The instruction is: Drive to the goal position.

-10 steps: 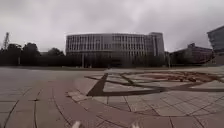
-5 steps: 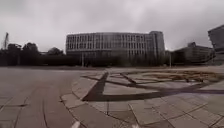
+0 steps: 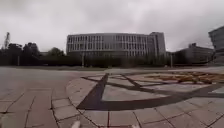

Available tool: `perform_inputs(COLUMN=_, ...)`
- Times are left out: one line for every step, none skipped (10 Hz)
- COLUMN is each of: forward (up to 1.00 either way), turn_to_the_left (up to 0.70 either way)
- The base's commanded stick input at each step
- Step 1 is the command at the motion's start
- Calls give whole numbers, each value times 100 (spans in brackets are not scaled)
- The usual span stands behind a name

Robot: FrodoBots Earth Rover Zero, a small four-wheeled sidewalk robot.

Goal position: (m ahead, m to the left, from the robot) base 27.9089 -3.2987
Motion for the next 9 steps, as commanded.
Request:
perform_inputs(forward=70, turn_to_the_left=0)
perform_inputs(forward=70, turn_to_the_left=0)
perform_inputs(forward=70, turn_to_the_left=0)
perform_inputs(forward=70, turn_to_the_left=0)
perform_inputs(forward=70, turn_to_the_left=0)
perform_inputs(forward=70, turn_to_the_left=0)
perform_inputs(forward=70, turn_to_the_left=0)
perform_inputs(forward=70, turn_to_the_left=0)
perform_inputs(forward=70, turn_to_the_left=0)
